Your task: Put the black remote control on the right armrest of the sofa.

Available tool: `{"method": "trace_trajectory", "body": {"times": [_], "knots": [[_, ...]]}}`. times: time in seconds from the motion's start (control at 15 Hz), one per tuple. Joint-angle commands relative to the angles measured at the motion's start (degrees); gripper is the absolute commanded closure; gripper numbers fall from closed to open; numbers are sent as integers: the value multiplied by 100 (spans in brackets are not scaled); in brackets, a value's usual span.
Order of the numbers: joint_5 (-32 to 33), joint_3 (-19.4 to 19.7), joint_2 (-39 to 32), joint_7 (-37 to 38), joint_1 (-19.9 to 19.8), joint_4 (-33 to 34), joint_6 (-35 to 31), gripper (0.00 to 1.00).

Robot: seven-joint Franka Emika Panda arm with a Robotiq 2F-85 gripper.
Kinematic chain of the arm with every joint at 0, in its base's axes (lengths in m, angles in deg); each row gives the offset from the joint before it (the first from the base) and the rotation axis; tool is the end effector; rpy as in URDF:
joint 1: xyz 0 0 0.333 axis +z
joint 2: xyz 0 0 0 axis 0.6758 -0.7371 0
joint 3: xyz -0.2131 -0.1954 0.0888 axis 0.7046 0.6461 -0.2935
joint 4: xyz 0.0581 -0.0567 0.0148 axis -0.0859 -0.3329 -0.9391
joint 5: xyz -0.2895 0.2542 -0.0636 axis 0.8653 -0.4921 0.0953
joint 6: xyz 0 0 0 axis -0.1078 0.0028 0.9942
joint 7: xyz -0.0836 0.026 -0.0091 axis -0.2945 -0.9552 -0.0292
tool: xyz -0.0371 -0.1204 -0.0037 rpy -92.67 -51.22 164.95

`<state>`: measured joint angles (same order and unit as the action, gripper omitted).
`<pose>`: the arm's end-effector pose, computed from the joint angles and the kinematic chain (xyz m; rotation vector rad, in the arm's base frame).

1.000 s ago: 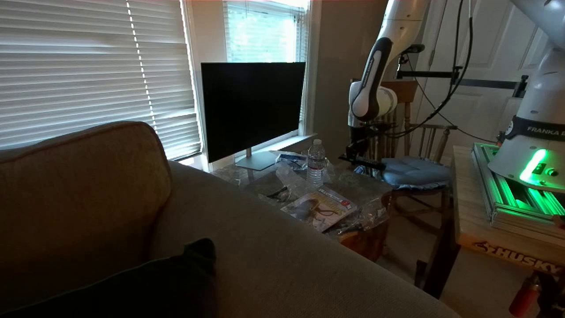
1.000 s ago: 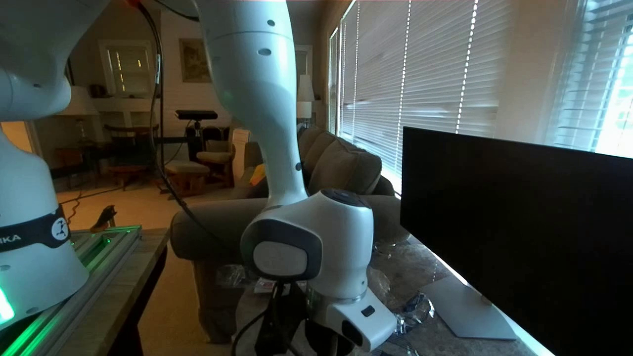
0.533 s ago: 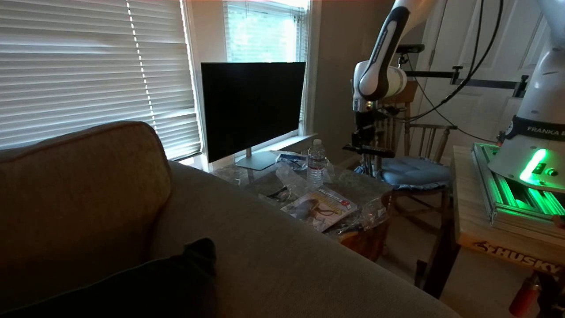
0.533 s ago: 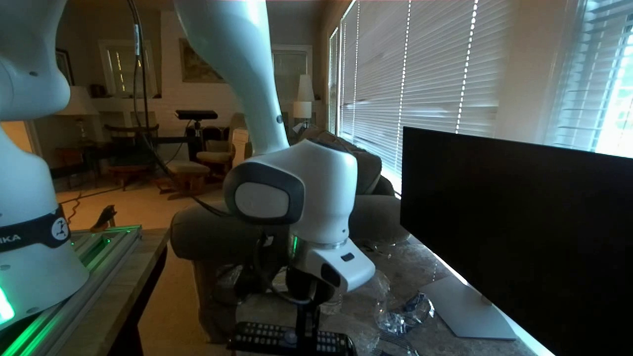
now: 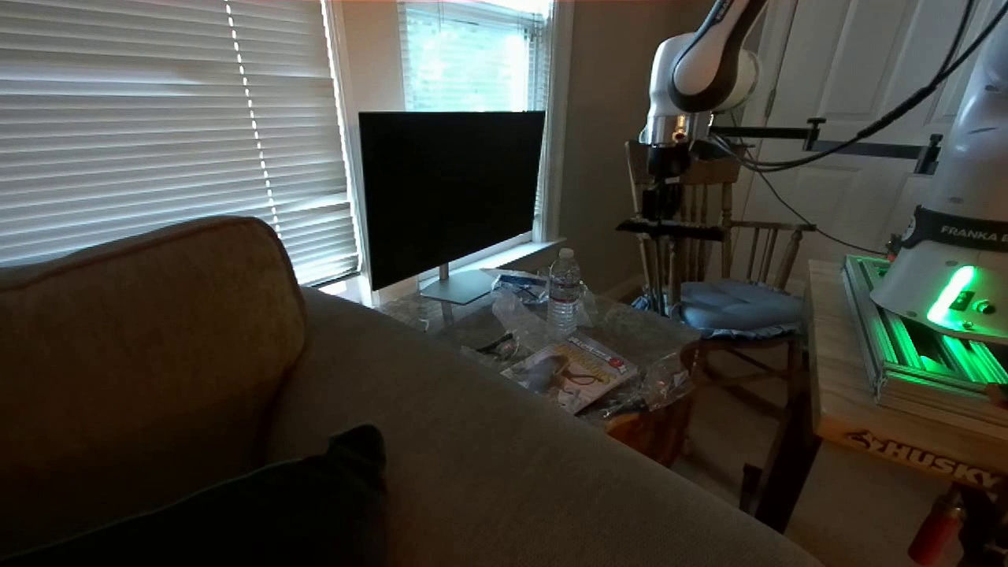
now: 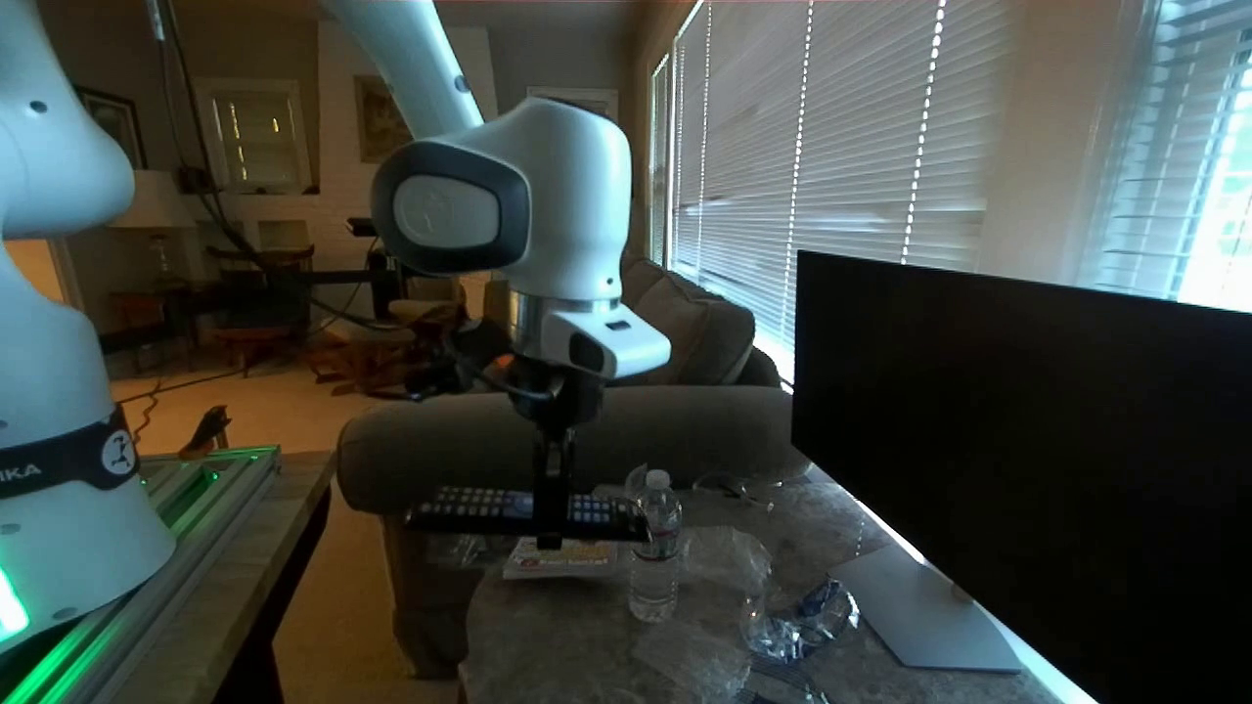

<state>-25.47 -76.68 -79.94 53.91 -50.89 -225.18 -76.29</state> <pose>0.4135 -0.0816 0.1711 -3.1023 0.2846 0.0895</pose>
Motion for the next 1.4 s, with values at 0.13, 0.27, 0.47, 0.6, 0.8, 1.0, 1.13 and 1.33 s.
{"method": "trace_trajectory", "body": {"times": [0.13, 0.27, 0.47, 0.6, 0.8, 1.0, 1.13, 1.33], "knots": [[-652, -338, 1662, 170, 633, -760, 590, 73], [-902, -506, 2010, 354, 973, -885, 645, 73], [-993, -840, 2130, 967, 1416, -693, 662, 73], [-1018, -1092, 2228, 1469, 1665, -669, 594, 73], [-1221, -1442, 2331, 2152, 2045, -661, 593, 73], [-1611, -1746, 2255, 2768, 2374, -544, 509, 73], [-1809, -1925, 2138, 3182, 2504, -397, 404, 73], [-2070, -2115, 1940, 3703, 2597, -178, 150, 73]]}}
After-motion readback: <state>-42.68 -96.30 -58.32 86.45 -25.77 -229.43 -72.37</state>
